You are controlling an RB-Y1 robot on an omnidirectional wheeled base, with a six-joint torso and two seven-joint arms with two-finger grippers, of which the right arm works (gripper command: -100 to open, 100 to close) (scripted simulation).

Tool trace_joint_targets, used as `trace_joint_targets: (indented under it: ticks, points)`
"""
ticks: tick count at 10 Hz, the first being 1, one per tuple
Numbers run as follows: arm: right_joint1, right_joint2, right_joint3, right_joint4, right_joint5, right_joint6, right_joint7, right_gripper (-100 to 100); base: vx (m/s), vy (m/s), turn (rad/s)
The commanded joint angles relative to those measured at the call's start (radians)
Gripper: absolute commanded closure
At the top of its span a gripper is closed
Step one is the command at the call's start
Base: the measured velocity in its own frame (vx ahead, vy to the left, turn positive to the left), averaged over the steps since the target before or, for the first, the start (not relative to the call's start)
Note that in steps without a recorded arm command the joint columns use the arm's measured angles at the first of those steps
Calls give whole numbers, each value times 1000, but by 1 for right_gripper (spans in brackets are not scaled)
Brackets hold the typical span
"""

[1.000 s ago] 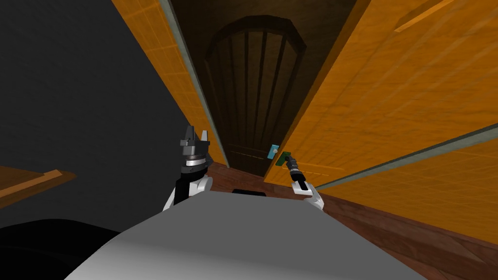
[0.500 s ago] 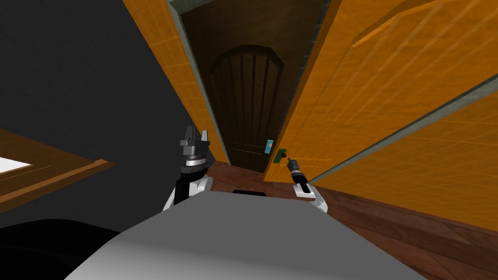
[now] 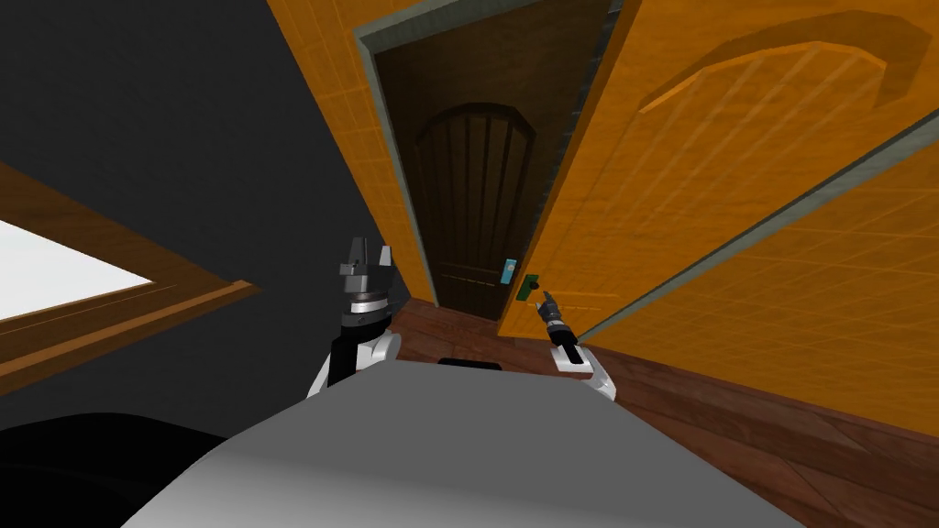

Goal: Pull the door open

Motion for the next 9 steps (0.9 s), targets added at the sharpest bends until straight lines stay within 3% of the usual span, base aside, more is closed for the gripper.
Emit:
trace_joint_targets:
  ticks: [1,6,7,8,9]
  points:
    - [-9,3,-7,12,-4,1,9,-100,99,-9,3]
    - [-37,13,-14,33,-10,1,28,-100,184,-33,29]
    - [-31,11,-14,31,-9,1,26,-100,97,-2,17]
    - [-31,11,-14,31,-9,1,26,100,-8,-5,-18]
    - [-31,11,-14,31,-9,1,26,100,-42,3,-3]
